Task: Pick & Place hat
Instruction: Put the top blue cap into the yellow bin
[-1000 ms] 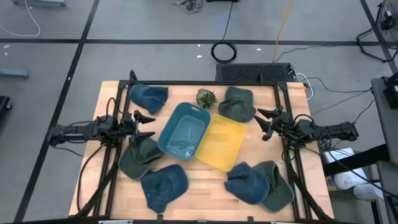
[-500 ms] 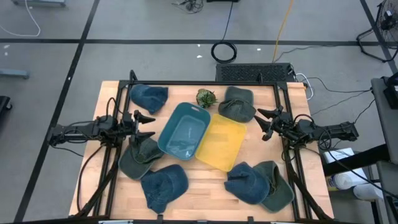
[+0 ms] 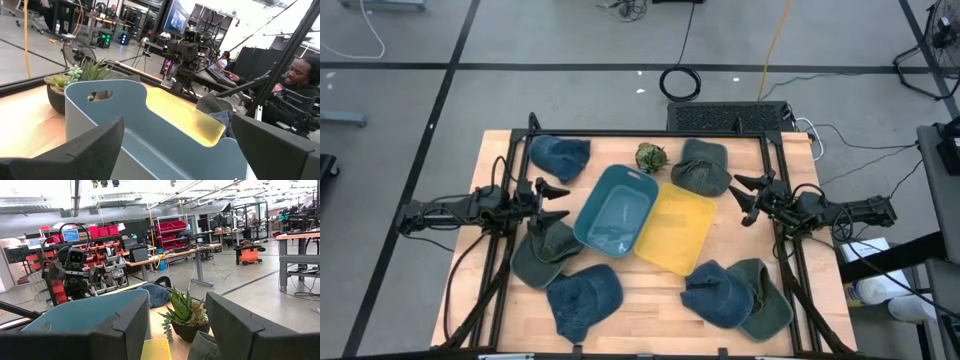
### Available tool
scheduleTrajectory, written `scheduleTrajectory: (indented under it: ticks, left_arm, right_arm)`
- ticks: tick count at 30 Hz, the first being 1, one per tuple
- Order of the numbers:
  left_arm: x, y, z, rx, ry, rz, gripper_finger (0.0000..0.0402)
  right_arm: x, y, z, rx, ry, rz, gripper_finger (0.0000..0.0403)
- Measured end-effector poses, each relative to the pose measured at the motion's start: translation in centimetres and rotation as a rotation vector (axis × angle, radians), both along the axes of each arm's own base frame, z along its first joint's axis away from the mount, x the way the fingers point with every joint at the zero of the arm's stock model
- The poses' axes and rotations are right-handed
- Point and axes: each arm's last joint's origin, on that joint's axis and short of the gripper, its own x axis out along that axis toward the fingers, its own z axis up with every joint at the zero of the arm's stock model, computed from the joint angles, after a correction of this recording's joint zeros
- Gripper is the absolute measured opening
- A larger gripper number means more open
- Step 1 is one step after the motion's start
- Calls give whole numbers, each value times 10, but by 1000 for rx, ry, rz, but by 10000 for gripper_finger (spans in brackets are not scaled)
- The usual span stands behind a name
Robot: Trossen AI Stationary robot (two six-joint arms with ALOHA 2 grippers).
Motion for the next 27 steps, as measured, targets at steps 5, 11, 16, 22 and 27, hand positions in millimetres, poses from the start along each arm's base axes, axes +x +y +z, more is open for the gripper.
scheduleTrajectory:
  ticks: [5,11,16,22,27]
  left_arm:
    - [0,0,0,0,0,1,379]
    - [0,-1,0,-22,-2,-18,379]
    - [0,-2,0,-55,-8,-58,379]
    - [-1,-2,4,-70,15,-77,379]
    - [-8,-1,31,-43,77,-35,379]
  right_arm:
    - [0,0,0,0,1,0,187]
    - [0,0,0,0,0,0,187]
    - [0,0,0,0,0,0,187]
    - [0,0,0,0,0,0,187]
    - [0,0,0,0,0,0,187]
